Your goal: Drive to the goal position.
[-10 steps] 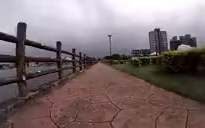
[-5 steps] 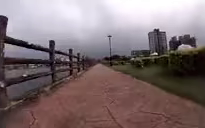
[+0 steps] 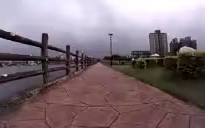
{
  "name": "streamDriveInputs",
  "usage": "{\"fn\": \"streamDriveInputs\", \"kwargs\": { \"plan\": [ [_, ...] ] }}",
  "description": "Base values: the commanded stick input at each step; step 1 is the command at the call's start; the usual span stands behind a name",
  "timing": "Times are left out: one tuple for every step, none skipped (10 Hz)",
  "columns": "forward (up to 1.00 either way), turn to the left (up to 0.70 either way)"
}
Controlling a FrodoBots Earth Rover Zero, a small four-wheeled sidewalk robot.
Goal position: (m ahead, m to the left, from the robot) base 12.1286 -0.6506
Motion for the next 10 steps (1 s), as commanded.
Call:
{"fn": "streamDriveInputs", "kwargs": {
  "plan": [
    [1.00,0.00],
    [1.00,0.00],
    [1.00,0.00],
    [1.00,0.00],
    [1.00,0.00],
    [1.00,0.00],
    [1.00,0.00],
    [1.00,0.14],
    [1.00,0.28],
    [1.00,0.00]
  ]
}}
